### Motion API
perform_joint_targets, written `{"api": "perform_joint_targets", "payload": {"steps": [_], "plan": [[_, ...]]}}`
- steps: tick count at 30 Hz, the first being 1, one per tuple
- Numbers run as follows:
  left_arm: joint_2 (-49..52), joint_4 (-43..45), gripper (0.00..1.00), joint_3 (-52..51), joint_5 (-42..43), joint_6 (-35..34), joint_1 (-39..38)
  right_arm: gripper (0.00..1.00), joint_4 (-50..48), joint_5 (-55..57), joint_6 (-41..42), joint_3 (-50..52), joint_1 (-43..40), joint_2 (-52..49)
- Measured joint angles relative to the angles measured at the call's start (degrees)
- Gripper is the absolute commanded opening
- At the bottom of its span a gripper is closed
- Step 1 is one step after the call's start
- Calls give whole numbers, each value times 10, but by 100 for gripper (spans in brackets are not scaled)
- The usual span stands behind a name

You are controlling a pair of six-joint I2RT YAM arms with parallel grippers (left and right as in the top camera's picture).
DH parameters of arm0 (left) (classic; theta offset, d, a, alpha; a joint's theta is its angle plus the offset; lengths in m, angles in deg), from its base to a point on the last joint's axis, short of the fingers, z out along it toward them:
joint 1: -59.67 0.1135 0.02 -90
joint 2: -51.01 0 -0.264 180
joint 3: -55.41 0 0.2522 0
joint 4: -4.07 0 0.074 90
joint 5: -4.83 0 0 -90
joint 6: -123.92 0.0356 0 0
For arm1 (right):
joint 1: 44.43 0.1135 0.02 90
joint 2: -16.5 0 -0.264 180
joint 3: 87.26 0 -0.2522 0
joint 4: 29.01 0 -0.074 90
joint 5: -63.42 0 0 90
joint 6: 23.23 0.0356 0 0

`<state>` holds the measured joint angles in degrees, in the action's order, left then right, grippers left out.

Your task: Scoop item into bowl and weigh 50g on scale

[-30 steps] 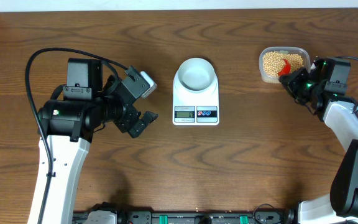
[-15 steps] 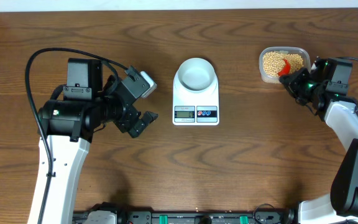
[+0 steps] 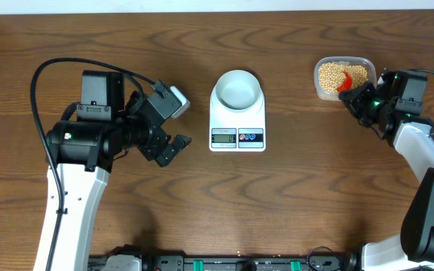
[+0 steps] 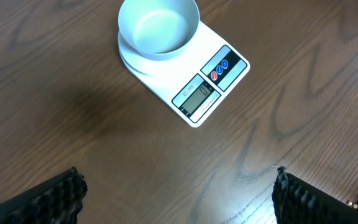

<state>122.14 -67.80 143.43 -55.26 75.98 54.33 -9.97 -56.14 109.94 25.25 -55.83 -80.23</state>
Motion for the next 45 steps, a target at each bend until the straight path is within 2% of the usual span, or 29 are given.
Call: {"api": "perform_joint_targets", "payload": {"steps": [45], "plan": [[0, 0, 98, 0, 0, 0, 0, 1, 1, -2, 10, 0, -11, -3]]}}
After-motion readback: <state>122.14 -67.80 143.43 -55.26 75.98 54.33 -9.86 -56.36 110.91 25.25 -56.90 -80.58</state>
